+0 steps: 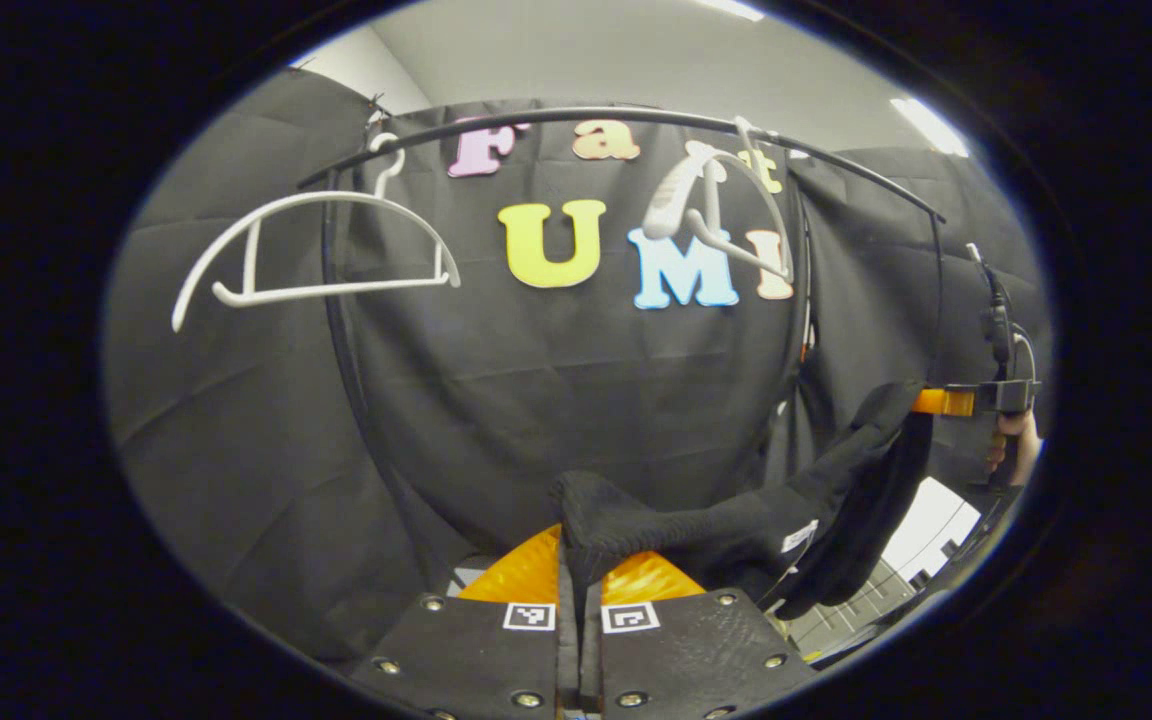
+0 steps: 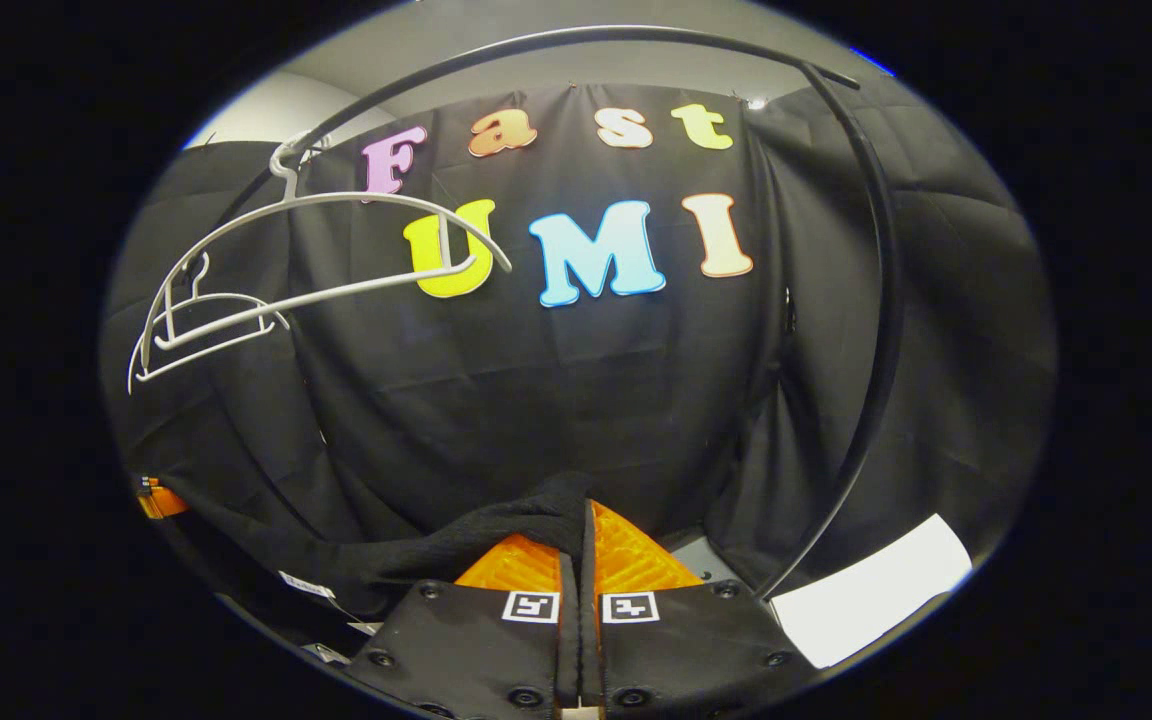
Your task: Grasp the clothes on the hanger with both hands and then place them into the laundry hamper below.
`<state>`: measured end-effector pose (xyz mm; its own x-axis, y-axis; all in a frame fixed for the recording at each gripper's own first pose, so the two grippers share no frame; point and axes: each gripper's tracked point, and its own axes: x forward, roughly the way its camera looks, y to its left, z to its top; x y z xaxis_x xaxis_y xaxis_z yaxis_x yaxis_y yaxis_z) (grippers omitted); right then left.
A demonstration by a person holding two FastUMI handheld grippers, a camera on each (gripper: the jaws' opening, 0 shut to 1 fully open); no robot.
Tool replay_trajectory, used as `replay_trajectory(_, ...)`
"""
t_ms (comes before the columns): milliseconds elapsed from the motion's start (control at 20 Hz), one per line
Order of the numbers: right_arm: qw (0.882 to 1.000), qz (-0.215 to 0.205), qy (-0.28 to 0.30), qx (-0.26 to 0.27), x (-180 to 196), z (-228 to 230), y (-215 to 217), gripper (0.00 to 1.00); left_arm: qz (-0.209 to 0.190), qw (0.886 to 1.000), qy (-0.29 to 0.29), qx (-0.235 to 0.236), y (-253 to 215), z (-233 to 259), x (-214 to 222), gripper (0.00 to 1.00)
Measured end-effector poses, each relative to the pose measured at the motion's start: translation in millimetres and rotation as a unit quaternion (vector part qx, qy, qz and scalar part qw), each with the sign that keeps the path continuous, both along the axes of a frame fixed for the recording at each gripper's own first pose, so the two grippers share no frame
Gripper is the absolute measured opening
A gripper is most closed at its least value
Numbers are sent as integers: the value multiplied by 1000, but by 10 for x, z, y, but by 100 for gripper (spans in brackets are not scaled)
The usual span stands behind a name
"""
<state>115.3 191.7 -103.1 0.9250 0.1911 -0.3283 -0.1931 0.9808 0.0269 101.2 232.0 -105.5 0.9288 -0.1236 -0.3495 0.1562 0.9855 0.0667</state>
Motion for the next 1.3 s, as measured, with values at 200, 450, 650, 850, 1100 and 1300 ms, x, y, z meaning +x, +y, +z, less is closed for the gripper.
replay_trajectory(200, 999, -2, 39, 12, -151, -358, 27, 2, -34, 999, 25, 10, -314, -260, 4, 2)
replay_trajectory(450, 995, -13, 90, 41, -315, -779, 104, 2, -69, 997, 43, -5, -726, -389, 30, 4)
replay_trajectory(650, 991, -18, 119, 62, -413, -857, 186, 2, -98, 994, 42, -10, -961, -315, 128, 4)
replay_trajectory(850, 992, -18, 116, 46, -474, -929, 169, 2, -110, 993, 48, -18, -1074, -398, 128, 2)
replay_trajectory(1100, 986, -32, 160, 35, -562, -1309, 56, 2, -99, 991, 86, 13, -1018, -1002, 95, 2)
replay_trajectory(1300, 979, -34, 200, 8, -704, -1781, -48, 2, -77, 988, 129, -25, -911, -1511, 62, 2)
